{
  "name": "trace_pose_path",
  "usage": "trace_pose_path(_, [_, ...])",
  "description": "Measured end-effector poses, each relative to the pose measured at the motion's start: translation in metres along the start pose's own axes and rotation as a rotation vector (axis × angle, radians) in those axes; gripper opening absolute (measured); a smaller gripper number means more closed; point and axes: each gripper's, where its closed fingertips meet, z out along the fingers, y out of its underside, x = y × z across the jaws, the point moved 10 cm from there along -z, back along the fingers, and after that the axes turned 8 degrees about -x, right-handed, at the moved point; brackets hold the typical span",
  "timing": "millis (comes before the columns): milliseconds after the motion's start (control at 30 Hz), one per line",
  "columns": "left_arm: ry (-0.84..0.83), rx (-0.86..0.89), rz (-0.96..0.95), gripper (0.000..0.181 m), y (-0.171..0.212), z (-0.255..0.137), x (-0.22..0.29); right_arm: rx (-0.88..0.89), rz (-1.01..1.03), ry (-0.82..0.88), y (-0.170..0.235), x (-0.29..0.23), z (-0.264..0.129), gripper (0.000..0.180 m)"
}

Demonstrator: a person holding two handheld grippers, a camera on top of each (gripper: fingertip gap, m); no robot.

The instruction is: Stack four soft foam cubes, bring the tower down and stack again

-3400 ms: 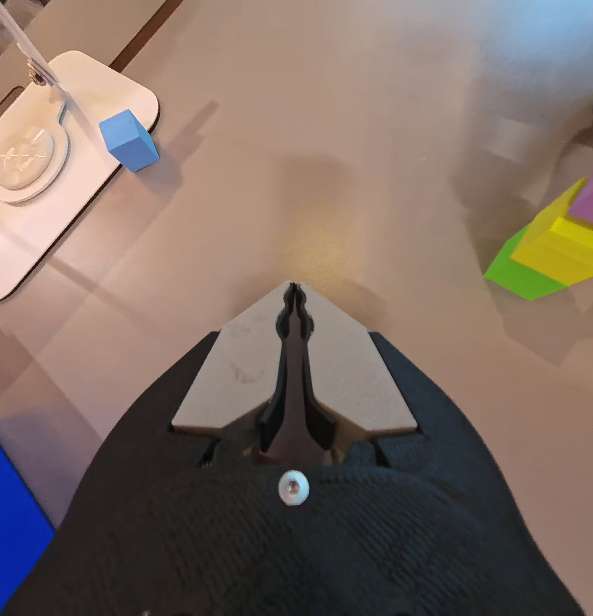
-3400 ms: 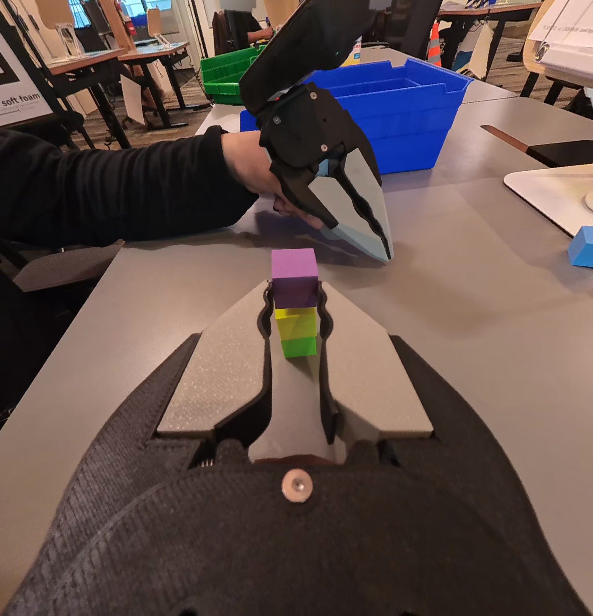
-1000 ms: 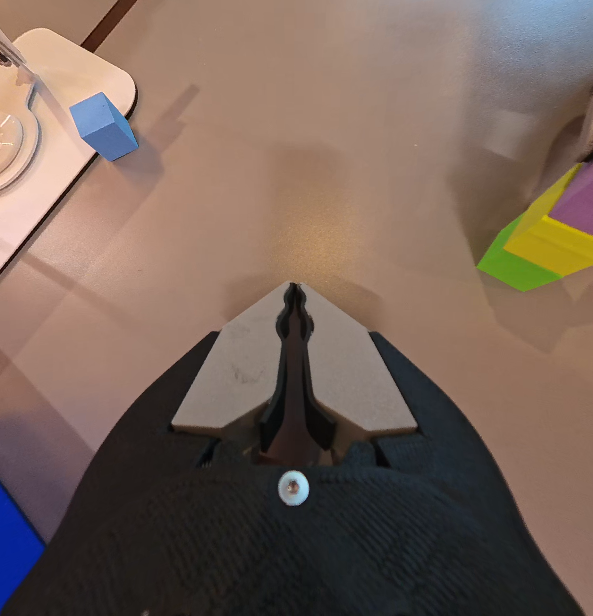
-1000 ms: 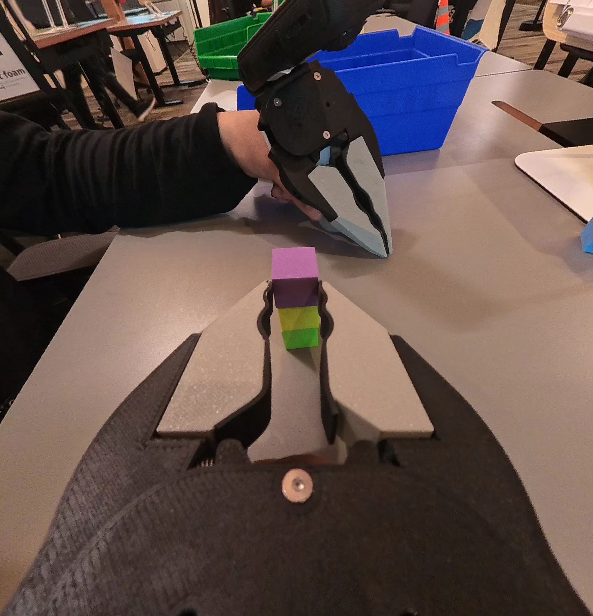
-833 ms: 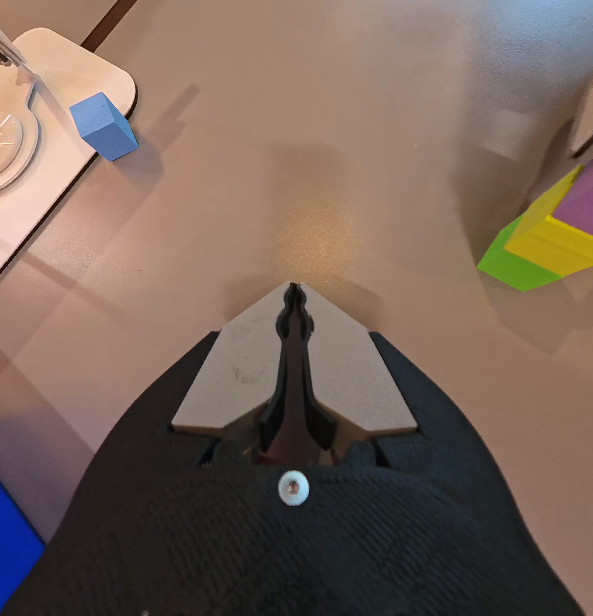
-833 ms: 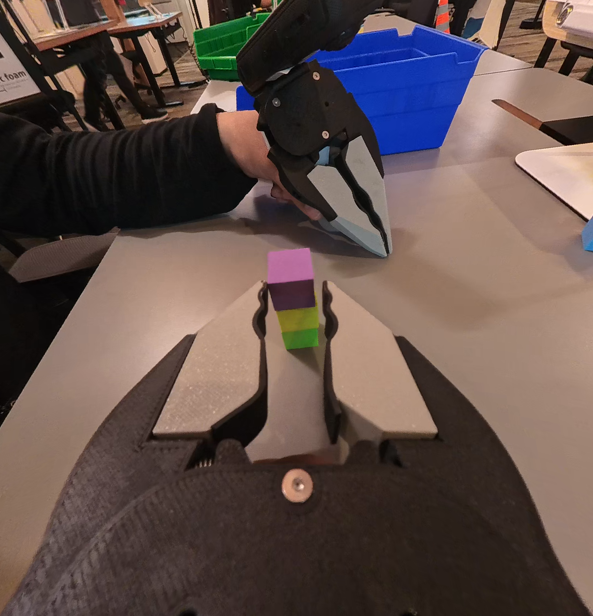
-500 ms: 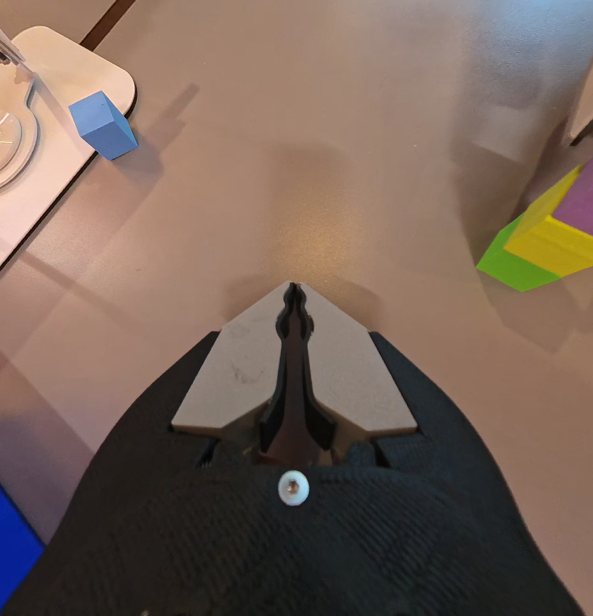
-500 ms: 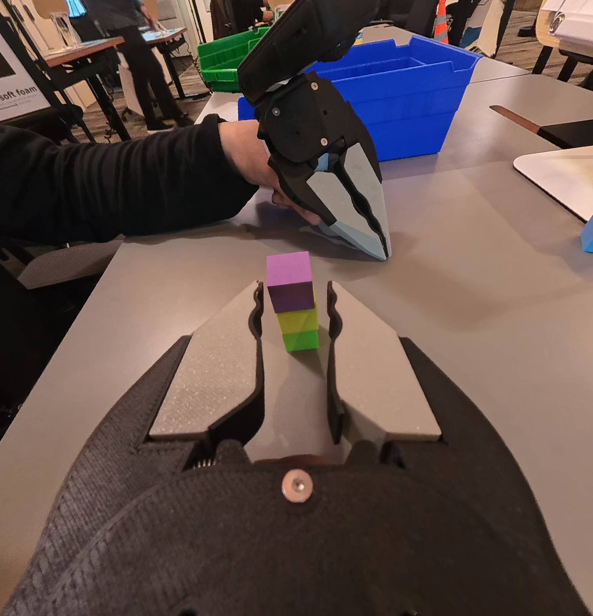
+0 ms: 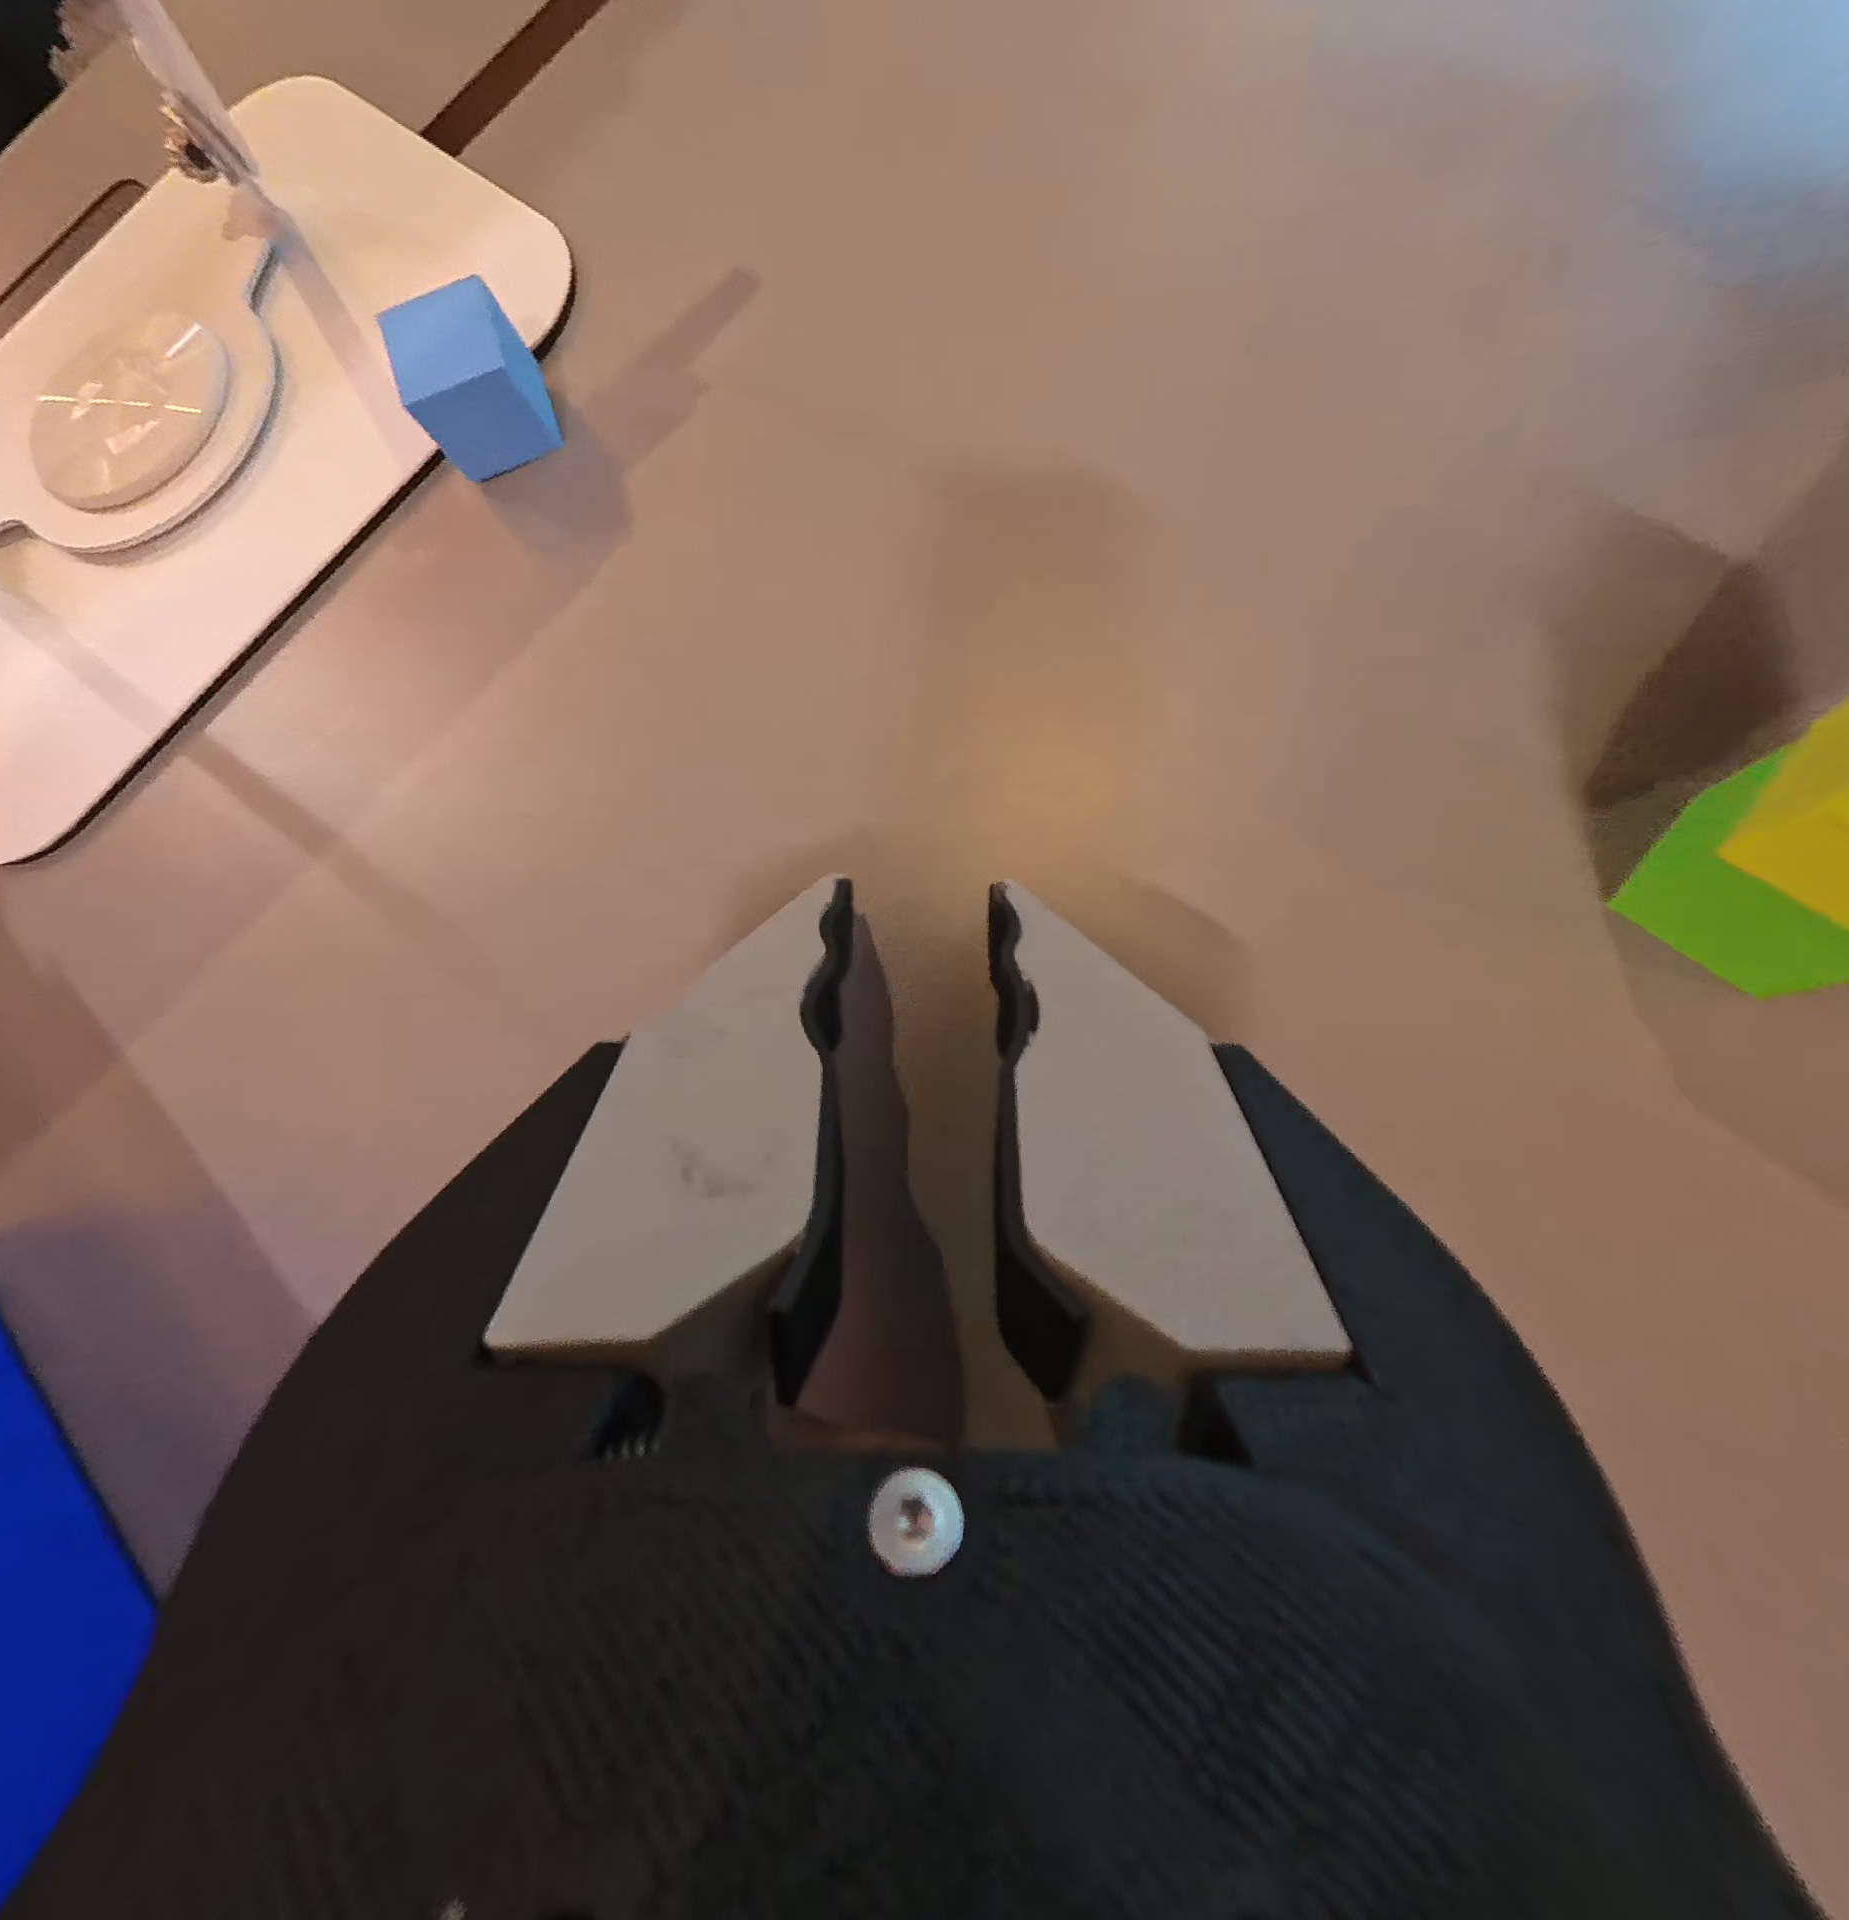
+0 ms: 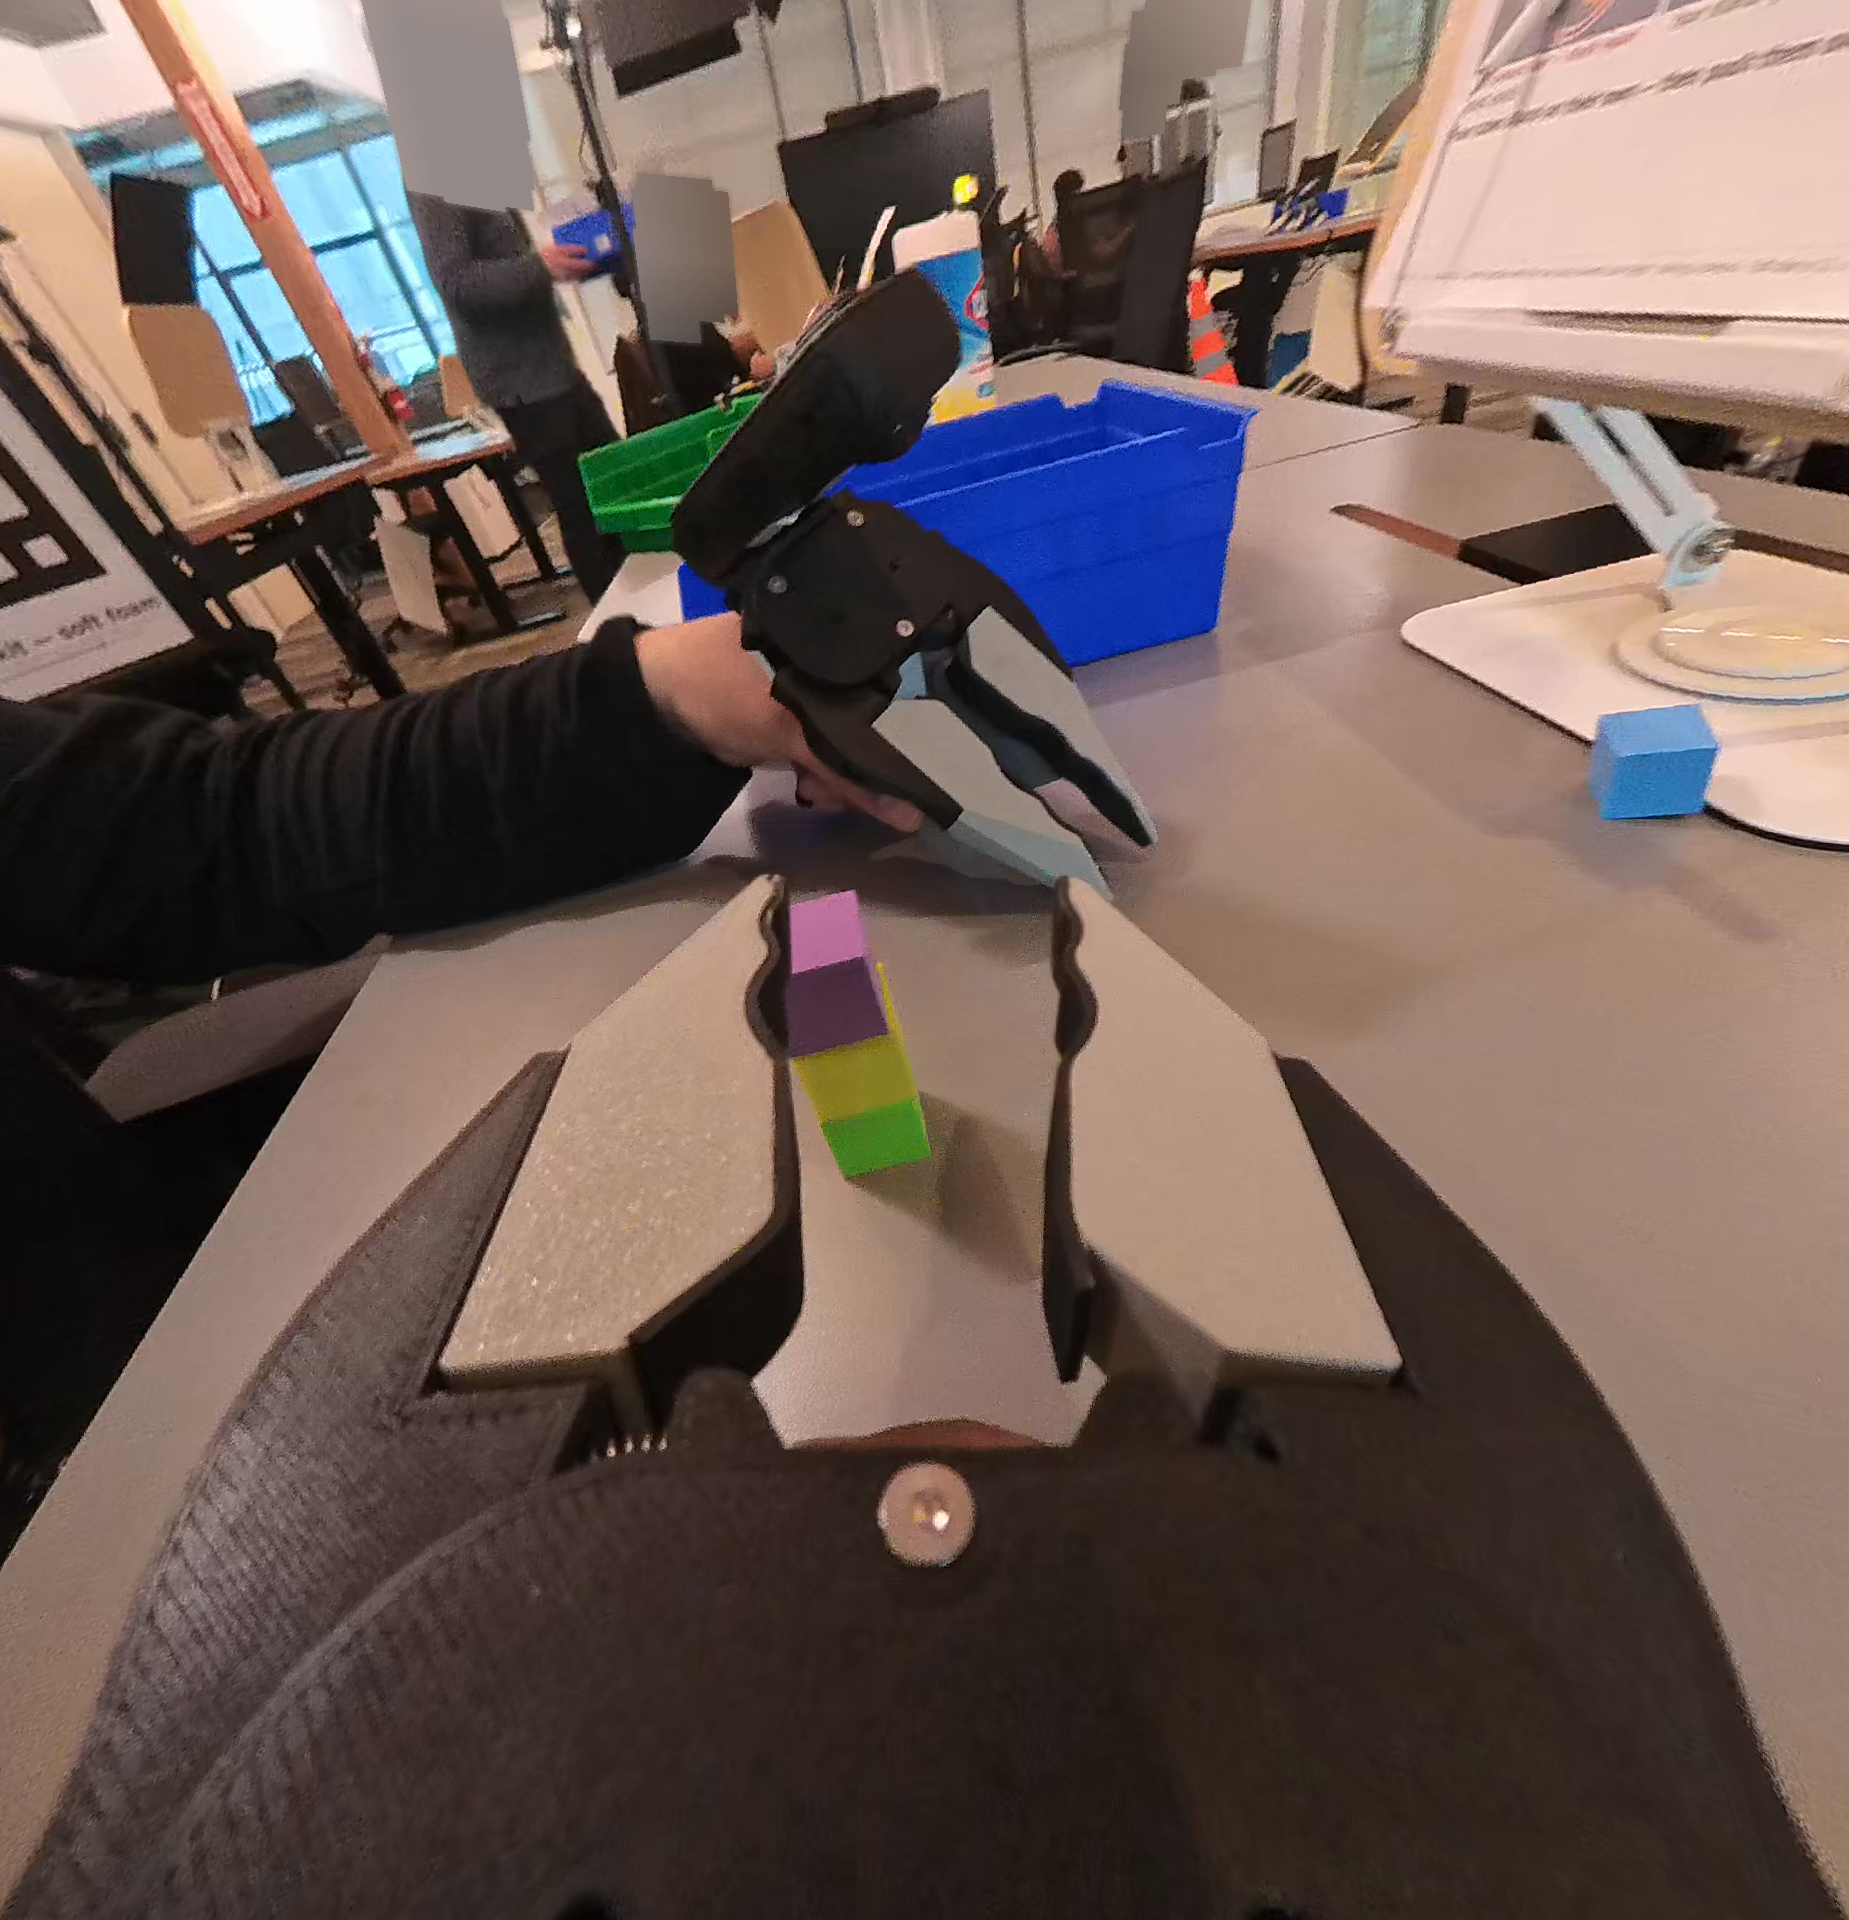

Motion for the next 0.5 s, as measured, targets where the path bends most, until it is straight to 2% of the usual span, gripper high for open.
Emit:
trace_pose_path(300, [-0.123, 0.024, -0.050, 0.033, -0.006, 0.010, -0.010, 0.032, 0.054, 0.087, 0.000, 0.012, -0.011, 0.047])
trace_pose_path(433, [-0.096, 0.014, -0.158, 0.032, -0.016, 0.022, -0.028, 0.023, 0.055, 0.092, 0.001, 0.013, -0.009, 0.047])
trace_pose_path(500, [-0.106, 0.017, -0.227, 0.040, -0.023, 0.030, -0.040, 0.015, 0.049, 0.092, 0.001, 0.012, -0.008, 0.047])
